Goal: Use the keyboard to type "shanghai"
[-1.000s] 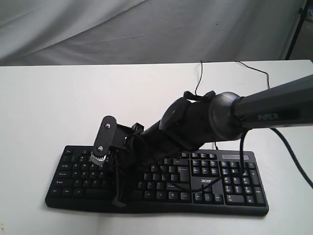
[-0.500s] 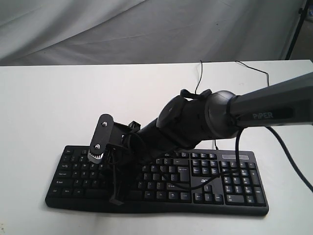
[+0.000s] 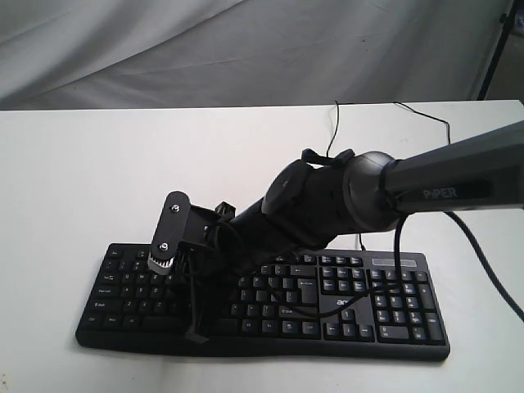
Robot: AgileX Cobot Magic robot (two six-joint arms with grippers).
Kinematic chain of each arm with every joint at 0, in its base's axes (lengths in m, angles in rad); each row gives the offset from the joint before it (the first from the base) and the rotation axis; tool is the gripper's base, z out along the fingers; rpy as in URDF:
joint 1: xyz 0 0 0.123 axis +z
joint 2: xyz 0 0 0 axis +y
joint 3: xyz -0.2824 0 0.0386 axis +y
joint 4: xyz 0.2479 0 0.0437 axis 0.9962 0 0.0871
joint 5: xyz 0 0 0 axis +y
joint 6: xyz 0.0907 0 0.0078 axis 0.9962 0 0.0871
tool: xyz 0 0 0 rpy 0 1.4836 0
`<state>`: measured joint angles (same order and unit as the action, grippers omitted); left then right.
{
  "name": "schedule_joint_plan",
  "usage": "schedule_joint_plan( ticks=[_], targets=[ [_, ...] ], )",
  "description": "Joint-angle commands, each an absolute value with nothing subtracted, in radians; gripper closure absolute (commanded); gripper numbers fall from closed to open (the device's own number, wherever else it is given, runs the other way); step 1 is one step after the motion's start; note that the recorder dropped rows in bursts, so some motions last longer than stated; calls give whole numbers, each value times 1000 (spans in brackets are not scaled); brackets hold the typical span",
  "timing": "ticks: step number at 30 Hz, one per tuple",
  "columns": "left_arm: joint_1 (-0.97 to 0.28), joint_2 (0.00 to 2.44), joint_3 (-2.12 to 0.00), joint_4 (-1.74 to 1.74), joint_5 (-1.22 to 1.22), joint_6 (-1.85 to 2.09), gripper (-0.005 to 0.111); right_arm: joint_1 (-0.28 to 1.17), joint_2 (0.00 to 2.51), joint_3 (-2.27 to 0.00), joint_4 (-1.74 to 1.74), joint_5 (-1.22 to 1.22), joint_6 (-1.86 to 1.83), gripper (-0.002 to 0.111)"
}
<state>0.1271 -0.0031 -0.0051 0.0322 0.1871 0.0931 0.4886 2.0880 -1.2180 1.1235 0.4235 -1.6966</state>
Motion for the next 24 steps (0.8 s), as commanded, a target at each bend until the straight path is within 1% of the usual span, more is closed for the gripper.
schedule_joint_plan(
  ticks=[1,13,24],
  targets=[
    [123,0,0,32,183,90,106,479,2086,-1224,1115,422,-1702,108],
    [123,0,0,32,183,90,106,479,2121,-1224,1117,408,-1700,108],
    [123,0,0,32,183,90,106,479,2060,-1224,1115,430,-1698,108]
  ],
)
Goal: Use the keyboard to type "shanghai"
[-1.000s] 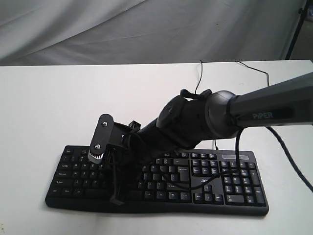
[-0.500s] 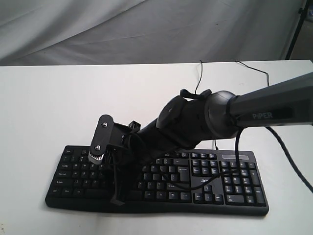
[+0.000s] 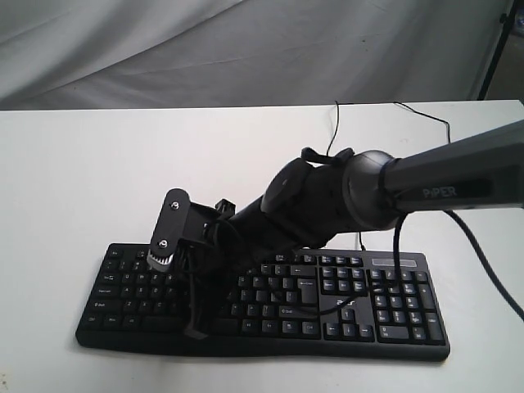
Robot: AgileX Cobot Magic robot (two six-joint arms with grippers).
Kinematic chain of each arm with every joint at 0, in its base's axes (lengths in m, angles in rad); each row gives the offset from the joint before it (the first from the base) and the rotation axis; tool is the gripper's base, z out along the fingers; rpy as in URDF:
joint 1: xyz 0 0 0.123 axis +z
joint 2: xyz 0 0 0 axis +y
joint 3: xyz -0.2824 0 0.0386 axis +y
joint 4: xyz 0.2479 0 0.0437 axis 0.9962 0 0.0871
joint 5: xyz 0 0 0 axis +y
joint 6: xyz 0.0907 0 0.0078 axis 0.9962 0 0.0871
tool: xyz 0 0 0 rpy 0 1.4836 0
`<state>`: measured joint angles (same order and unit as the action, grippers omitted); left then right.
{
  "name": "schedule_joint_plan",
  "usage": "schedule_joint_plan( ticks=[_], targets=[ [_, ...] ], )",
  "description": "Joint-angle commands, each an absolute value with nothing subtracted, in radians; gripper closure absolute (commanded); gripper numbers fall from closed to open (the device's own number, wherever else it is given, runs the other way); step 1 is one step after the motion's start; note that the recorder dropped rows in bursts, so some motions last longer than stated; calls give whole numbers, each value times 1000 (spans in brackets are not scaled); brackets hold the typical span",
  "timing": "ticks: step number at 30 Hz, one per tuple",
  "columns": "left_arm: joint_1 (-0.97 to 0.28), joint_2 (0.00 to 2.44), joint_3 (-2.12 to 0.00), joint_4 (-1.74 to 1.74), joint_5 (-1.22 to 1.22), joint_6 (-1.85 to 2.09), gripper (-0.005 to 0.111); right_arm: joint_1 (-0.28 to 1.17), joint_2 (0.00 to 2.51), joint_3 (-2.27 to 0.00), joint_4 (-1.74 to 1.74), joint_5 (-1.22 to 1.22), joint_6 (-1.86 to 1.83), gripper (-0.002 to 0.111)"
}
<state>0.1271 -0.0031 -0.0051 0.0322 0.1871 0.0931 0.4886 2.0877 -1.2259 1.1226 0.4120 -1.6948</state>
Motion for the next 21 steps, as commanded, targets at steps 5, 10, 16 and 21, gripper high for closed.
schedule_joint_plan(
  ticks=[5,10,16,21],
  targets=[
    [123,0,0,32,183,90,106,479,2062,-1224,1115,430,-1698,108],
    [123,0,0,32,183,90,106,479,2062,-1224,1115,430,-1696,108],
    [123,0,0,32,183,90,106,477,2062,-1224,1033,430,-1624,108],
    [123,0,0,32,183,90,106,473,2049,-1224,886,437,-1500,108]
  ],
)
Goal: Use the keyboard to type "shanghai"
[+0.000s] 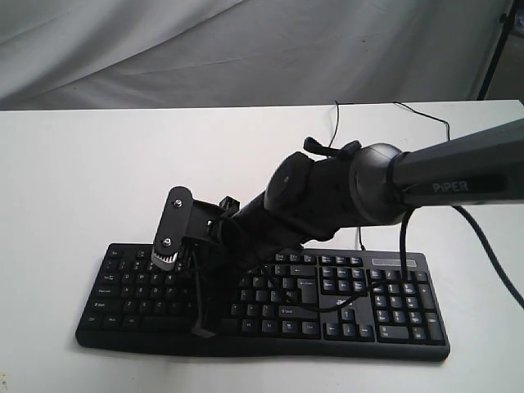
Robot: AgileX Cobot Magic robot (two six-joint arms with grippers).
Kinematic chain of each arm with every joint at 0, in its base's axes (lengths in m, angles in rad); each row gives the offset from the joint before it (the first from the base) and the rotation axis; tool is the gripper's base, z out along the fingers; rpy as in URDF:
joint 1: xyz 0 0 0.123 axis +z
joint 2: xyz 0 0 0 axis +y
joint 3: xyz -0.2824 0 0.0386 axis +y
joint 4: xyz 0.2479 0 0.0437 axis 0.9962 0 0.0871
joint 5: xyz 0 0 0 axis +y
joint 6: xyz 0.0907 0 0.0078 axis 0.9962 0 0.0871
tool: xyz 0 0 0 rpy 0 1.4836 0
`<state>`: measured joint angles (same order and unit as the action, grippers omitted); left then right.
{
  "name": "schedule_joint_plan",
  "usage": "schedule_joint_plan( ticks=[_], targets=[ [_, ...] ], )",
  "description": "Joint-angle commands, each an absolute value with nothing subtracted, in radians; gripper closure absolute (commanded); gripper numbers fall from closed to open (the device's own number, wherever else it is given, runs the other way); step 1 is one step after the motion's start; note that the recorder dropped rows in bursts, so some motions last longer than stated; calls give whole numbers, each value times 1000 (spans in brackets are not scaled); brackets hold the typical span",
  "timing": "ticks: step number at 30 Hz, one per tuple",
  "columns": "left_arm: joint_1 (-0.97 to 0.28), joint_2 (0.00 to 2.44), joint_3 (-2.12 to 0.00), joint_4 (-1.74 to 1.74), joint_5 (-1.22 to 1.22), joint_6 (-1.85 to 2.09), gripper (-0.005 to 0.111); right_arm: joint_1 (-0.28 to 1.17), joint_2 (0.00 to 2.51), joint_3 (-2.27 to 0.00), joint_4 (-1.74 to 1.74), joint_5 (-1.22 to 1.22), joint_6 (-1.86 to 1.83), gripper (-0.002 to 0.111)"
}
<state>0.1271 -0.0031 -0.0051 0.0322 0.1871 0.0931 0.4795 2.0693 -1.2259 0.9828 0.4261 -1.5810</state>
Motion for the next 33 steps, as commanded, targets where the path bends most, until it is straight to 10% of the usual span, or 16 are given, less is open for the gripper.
schedule_joint_plan(
  ticks=[1,33],
  targets=[
    [123,0,0,32,183,90,106,473,2049,-1224,865,439,-1485,108],
    [123,0,0,32,183,90,106,473,2076,-1224,853,452,-1487,108]
  ],
)
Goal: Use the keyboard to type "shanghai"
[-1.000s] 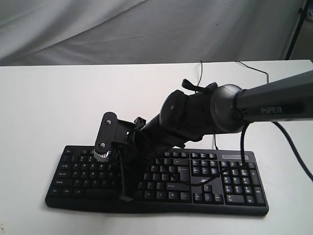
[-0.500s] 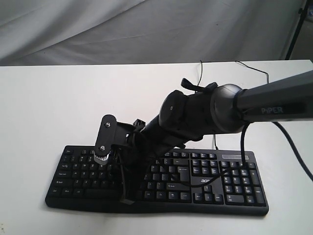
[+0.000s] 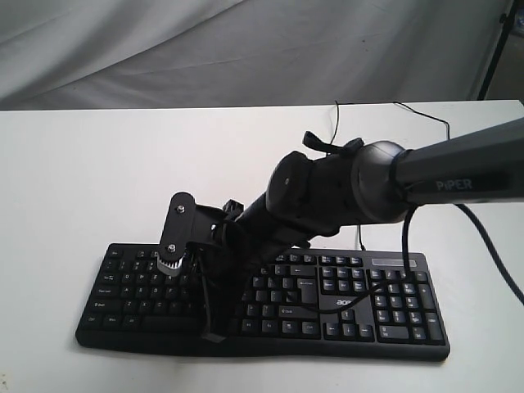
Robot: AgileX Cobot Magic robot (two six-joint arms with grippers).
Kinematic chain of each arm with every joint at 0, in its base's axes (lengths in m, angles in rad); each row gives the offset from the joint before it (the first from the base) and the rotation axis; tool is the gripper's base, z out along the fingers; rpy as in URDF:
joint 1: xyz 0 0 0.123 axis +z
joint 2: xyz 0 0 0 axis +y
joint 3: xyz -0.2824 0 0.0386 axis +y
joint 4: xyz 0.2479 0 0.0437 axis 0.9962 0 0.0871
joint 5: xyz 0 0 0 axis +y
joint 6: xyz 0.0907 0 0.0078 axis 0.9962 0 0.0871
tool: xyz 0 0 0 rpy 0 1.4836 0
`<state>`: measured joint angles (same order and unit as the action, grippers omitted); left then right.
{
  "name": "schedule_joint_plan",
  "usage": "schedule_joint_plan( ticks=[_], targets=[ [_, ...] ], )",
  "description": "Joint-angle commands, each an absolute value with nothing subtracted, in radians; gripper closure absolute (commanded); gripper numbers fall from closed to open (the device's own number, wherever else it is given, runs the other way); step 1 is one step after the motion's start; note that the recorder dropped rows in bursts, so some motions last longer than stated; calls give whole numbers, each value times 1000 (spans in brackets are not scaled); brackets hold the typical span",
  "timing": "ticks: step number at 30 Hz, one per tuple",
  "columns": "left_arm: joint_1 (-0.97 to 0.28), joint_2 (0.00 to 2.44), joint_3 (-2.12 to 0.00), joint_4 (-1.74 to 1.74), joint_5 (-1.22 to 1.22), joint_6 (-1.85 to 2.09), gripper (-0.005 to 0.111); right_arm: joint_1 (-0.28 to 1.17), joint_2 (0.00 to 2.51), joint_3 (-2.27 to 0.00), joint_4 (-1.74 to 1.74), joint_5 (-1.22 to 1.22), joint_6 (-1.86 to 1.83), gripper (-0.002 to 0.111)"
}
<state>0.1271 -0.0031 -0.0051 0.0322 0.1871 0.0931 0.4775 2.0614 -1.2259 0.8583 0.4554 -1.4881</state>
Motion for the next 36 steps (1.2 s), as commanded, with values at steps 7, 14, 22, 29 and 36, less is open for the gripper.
schedule_joint_plan(
  ticks=[7,14,22,29,36],
  targets=[
    [123,0,0,32,183,90,106,467,2079,-1224,851,454,-1487,108],
    [123,0,0,32,183,90,106,467,2048,-1224,851,456,-1487,108],
    [123,0,0,32,183,90,106,478,2015,-1224,857,461,-1485,108],
    [123,0,0,32,183,90,106,478,2015,-1224,857,456,-1485,108],
    [123,0,0,32,183,90,106,478,2015,-1224,857,456,-1485,108]
  ],
)
